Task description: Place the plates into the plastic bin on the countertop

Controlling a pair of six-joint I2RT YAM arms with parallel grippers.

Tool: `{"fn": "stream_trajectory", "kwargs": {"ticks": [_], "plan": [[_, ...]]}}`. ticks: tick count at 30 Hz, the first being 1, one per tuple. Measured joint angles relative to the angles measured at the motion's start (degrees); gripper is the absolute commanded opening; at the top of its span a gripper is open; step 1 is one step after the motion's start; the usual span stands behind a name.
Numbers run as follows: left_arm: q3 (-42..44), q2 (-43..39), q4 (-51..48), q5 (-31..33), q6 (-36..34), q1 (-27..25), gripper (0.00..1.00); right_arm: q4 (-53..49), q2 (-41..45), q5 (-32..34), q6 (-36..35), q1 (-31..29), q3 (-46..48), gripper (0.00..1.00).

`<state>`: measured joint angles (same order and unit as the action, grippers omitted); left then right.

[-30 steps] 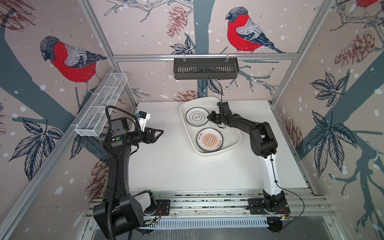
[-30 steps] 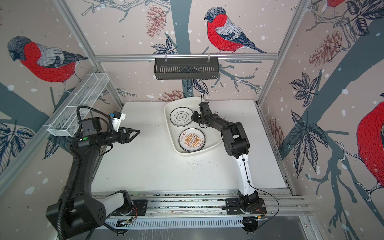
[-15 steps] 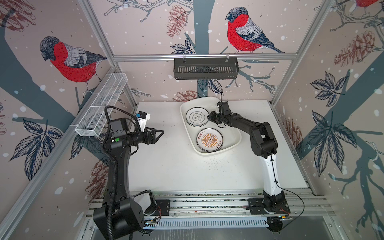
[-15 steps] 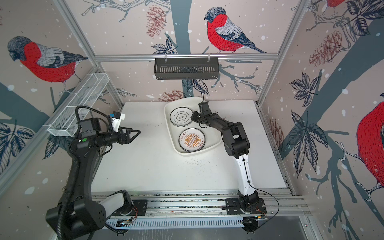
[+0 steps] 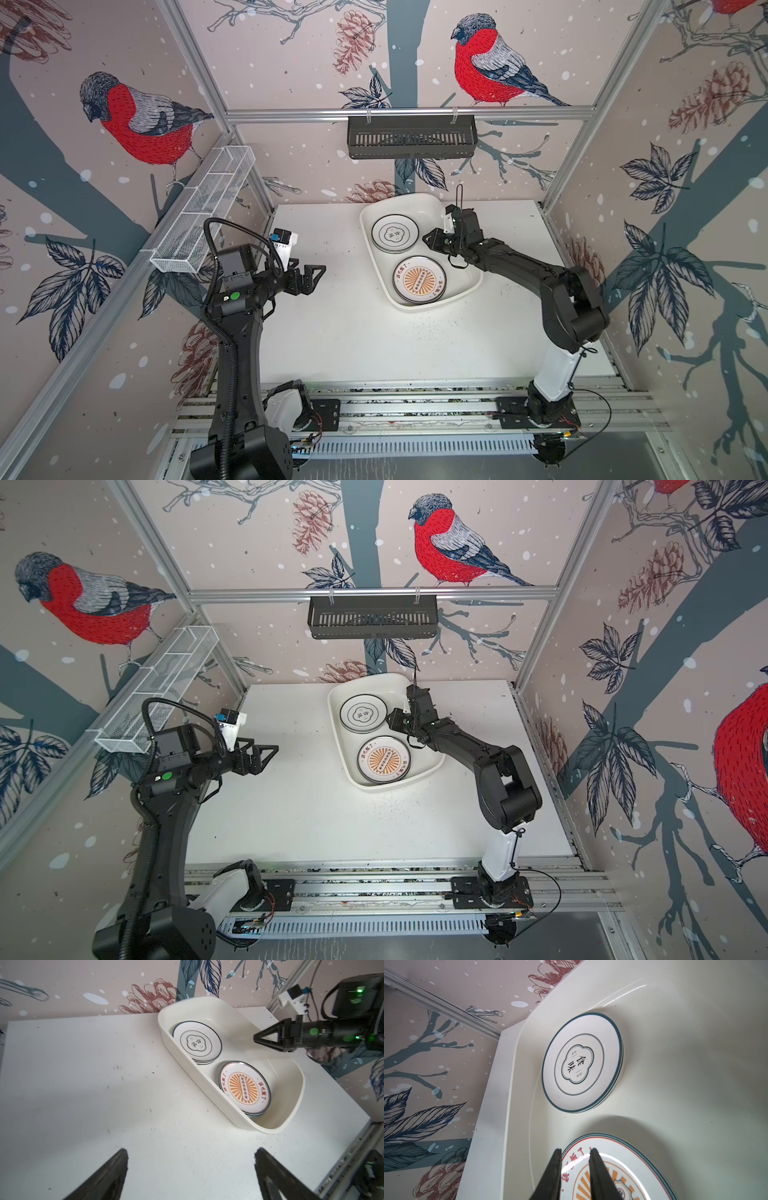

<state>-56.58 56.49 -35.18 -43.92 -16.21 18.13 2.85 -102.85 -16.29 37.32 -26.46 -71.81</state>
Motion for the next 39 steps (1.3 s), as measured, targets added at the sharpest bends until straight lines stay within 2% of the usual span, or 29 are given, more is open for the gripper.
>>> {"fn": "stream_trajectory", "kwargs": {"ticks": [6, 14, 17, 19, 25, 28, 33, 39], "plan": [[8.26, -5.42, 8.5, 4.79, 5.53, 0.0, 0.98, 3.72, 15.3, 1.7, -2.99, 1.22, 13.33, 0.3], [19.96, -7.45, 23.43, 10.25, 15.21, 0.0, 0.98, 5.4, 30.51, 4.72, -6.03, 5.27, 23.87, 0.52], [24.65, -8.46, 29.59, 12.52, 17.42, 0.0, 0.98, 6.43, 34.77, 6.78, -7.32, 6.95, 26.93, 0.74], [27.54, -9.14, 33.46, 14.14, 17.94, 0.0, 0.98, 7.41, 36.63, 8.17, -7.54, 8.28, 28.72, 1.0], [34.14, -9.05, 44.83, 16.59, 19.82, 0.0, 0.98, 9.29, 39.34, 10.62, -7.72, 14.75, 32.68, 1.0], [36.28, -7.74, 49.92, 17.16, 20.44, 0.0, 0.98, 11.26, 41.48, 12.94, -8.94, 15.72, 34.86, 0.99], [39.8, -5.27, 57.18, 17.2, 21.35, 0.0, 0.98, 20.92, 48.13, 20.83, -13.4, 16.02, 45.4, 1.0], [49.03, -4.17, 69.05, 18.49, 21.75, -0.02, 0.98, 32.65, 55.91, 31.34, -21.53, 16.57, 59.63, 0.99]]}}
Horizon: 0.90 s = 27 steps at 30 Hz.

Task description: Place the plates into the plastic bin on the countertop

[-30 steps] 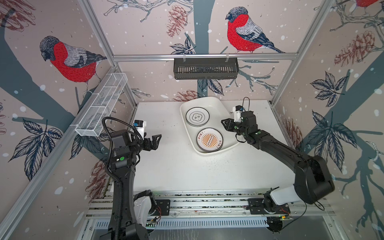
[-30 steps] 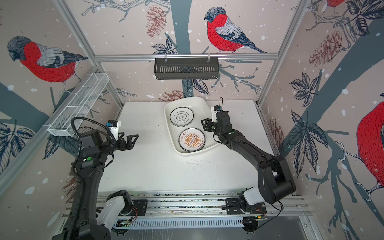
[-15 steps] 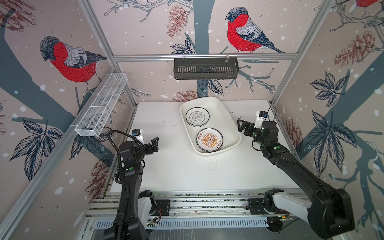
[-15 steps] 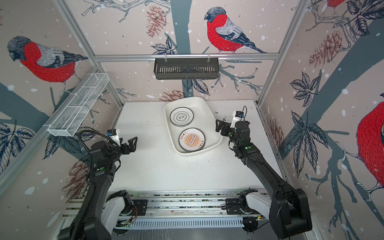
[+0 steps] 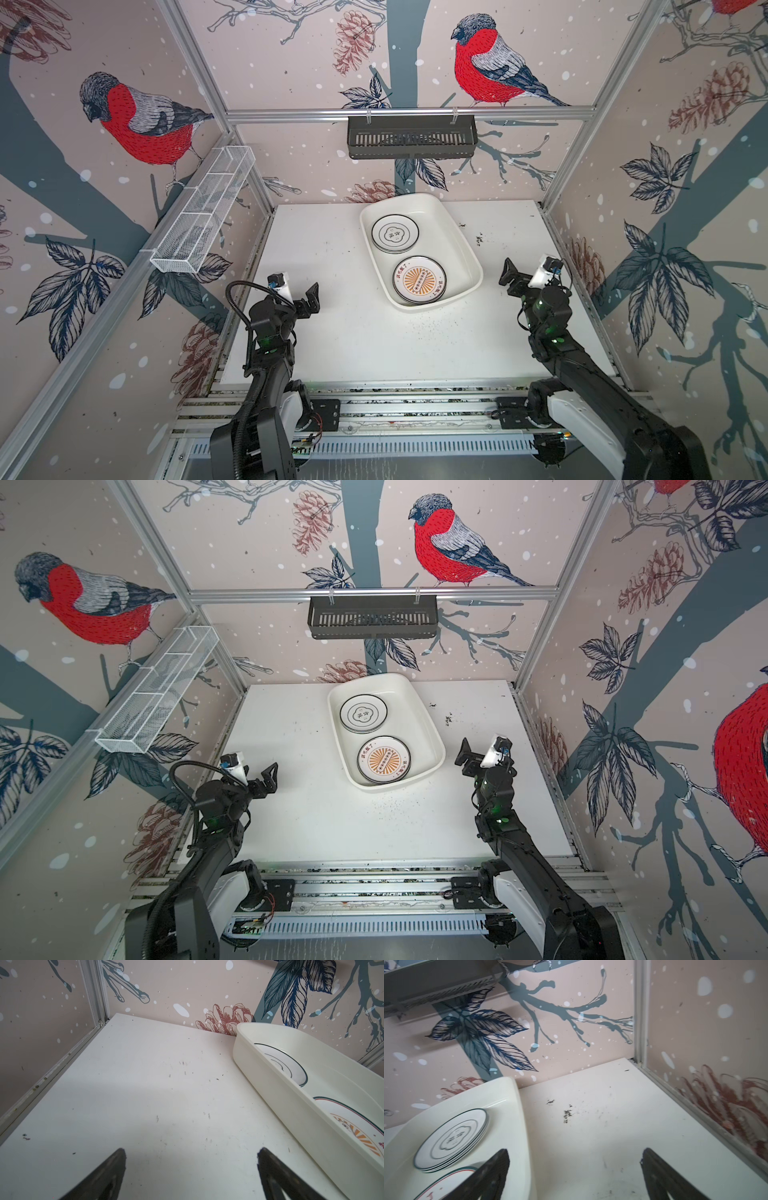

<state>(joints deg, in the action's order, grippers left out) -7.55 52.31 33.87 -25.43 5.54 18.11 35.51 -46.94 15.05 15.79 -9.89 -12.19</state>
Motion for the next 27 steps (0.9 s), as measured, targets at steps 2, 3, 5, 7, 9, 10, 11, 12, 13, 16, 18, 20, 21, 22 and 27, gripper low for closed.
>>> {"fn": "stream_trajectory", "kwargs": {"ticks": [2, 3, 5, 7, 9, 10, 11, 12, 13, 16, 18, 20, 21, 22, 27], "plan": [[2.78, 0.17, 4.33, -0.11, -0.02, 0.0, 0.98, 4.83, 1.73, 2.51, -1.86, 0.96, 5.57, 1.0], [3.98, 0.2, 6.34, -0.2, -0.04, 0.0, 0.98, 7.1, 1.97, 3.37, -2.6, 1.51, 7.91, 0.99], [6.49, 0.28, 11.45, -0.48, -0.04, 0.0, 0.98, 10.84, 1.03, 4.92, -3.17, 3.26, 11.41, 1.0], [7.17, 0.76, 14.88, -0.48, 0.09, -0.02, 0.98, 14.51, -1.11, 5.27, -3.76, 5.07, 11.91, 0.99], [7.19, 1.57, 18.99, -0.46, 0.55, -0.02, 0.98, 19.19, -4.72, 5.16, -3.85, 6.54, 11.93, 1.0], [7.19, 2.49, 21.42, -0.42, 0.66, -0.07, 0.98, 22.01, -7.1, 4.79, -4.0, 7.13, 11.93, 1.0], [7.19, 3.87, 24.04, -0.26, 1.01, -0.07, 0.98, 24.9, -9.79, 4.57, -4.11, 7.54, 11.96, 1.0], [7.19, 5.25, 26.21, -0.15, 1.2, -0.07, 0.98, 26.43, -11.5, 4.39, -4.17, 7.85, 11.96, 1.0], [7.19, 6.93, 28.5, -0.02, 1.62, -0.07, 0.98, 28.92, -13.29, 3.87, -4.22, 8.24, 11.96, 1.0], [7.21, 11.91, 34.16, 0.61, 2.56, -0.07, 0.98, 35.26, -18.62, 2.16, -4.7, 9.22, 11.98, 1.0], [7.21, 15.63, 37.05, 1.16, 3.34, -0.07, 0.98, 38.07, -22.18, 1.14, -5.44, 9.38, 11.98, 1.0], [7.08, 20.5, 40.37, 1.25, 4.35, -0.07, 0.98, 42.56, -27.47, 0.13, -6.08, 9.55, 11.98, 1.0], [6.8, 22.77, 41.66, 1.27, 4.96, -0.15, 0.98, 44.33, -29.88, -0.11, -6.64, 9.6, 11.98, 1.0], [6.51, 25.35, 43.67, 1.27, 5.05, -0.35, 0.98, 46.93, -32.96, -0.26, -6.88, 9.68, 11.98, 1.0], [6.82, 37.35, 51.36, 2.1, 6.01, -2.16, 0.99, 51.6, -40.57, -1.77, -7.63, 9.9, 11.91, 1.0]]}}
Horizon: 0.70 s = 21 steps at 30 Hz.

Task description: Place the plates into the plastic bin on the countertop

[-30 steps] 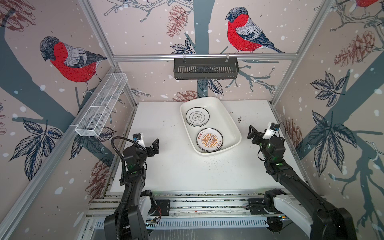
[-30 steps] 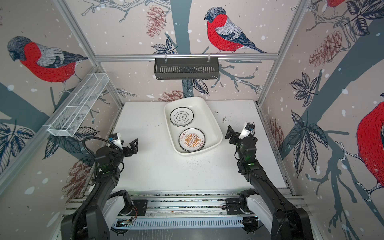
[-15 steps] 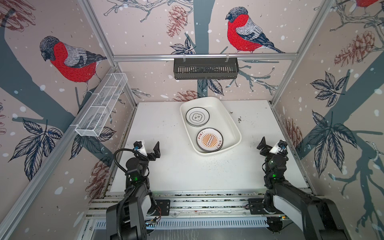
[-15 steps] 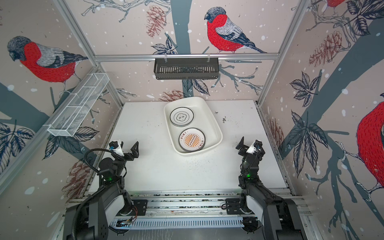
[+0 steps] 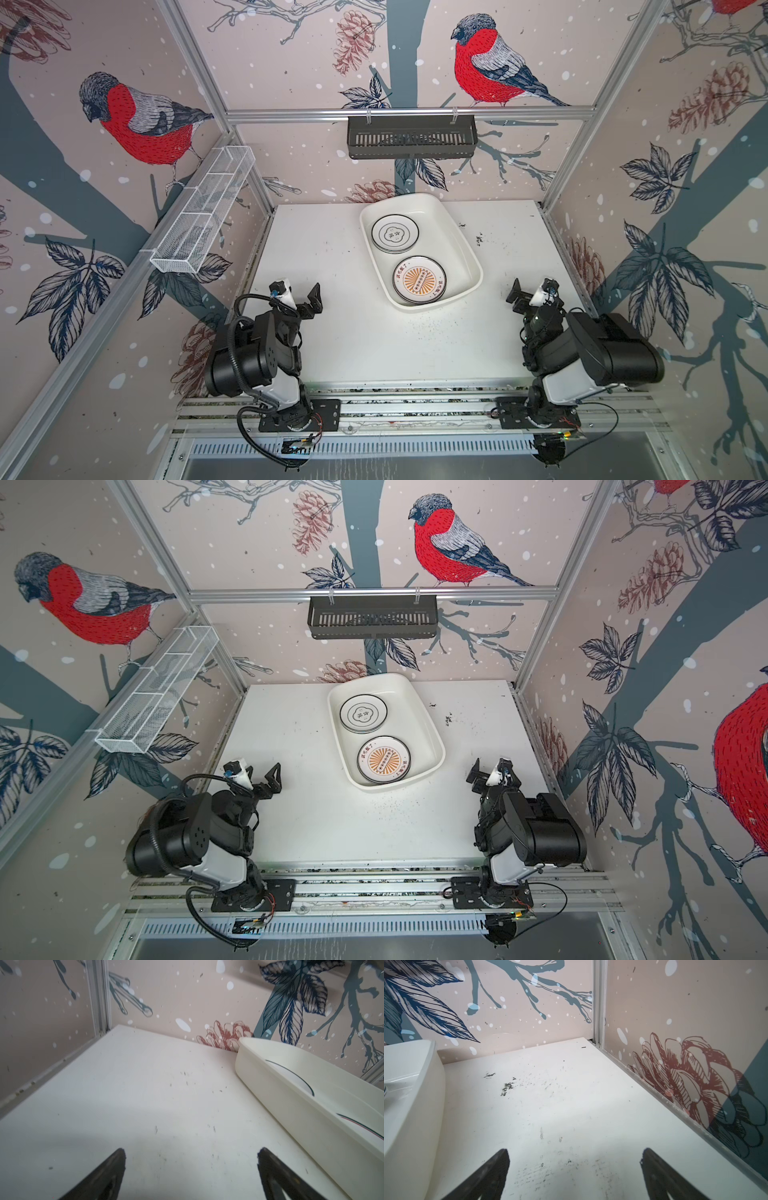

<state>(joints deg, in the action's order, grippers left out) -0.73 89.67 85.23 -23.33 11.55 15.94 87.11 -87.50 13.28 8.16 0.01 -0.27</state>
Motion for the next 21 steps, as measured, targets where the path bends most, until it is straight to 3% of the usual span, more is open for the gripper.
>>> {"fn": "stream_trajectory", "kwargs": {"ticks": [4, 8, 21], "plan": [[-0.22, 2.58, 3.13, 1.86, -3.48, -5.35, 0.99, 0.39, 1.88, -1.68, -0.59, 0.42, -3.1, 0.99], [-2.36, 2.38, 4.46, 4.94, -4.42, -5.92, 0.99, -2.49, 0.17, -2.91, -0.81, 0.42, -5.66, 1.0], [-4.15, 1.88, 4.85, 4.92, -5.97, -6.27, 0.99, -9.42, -0.17, -3.34, -1.07, -0.17, -9.79, 1.0]]}}
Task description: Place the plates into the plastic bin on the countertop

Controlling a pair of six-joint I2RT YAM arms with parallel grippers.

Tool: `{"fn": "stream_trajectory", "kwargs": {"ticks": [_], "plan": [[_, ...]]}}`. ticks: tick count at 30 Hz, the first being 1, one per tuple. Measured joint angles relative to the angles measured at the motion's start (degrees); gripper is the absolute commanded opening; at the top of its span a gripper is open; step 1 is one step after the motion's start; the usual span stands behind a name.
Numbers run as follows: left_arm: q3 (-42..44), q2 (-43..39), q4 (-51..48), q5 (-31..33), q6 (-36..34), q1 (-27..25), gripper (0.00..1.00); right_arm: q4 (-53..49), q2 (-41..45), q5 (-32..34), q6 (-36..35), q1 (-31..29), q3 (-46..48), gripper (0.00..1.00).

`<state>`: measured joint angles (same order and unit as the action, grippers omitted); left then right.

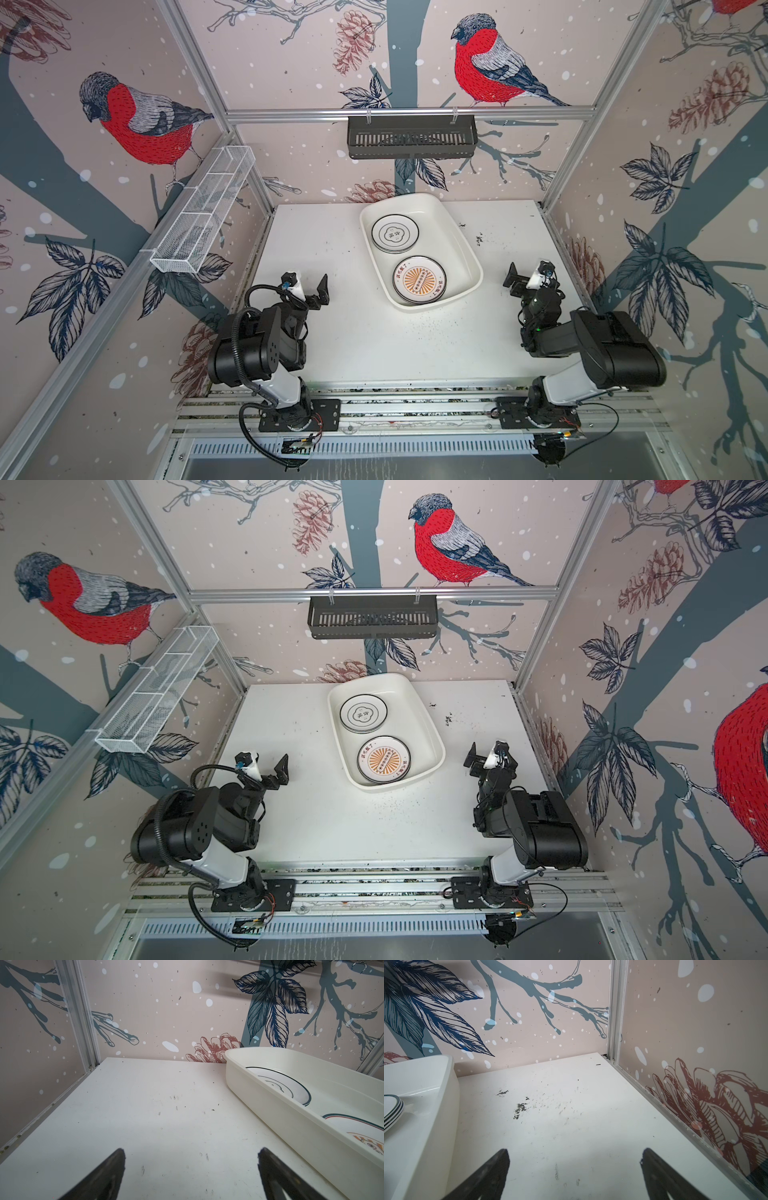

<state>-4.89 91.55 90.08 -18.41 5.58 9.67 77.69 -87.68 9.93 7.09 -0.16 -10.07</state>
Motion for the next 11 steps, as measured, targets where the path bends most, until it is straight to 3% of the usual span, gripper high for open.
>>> {"fn": "stream_trajectory", "kwargs": {"ticks": [11], "plan": [[-0.22, -0.04, -0.13, 0.0, 0.0, -0.11, 0.99, -0.85, 0.0, 0.09, -0.24, -0.17, -0.07, 1.0]]}}
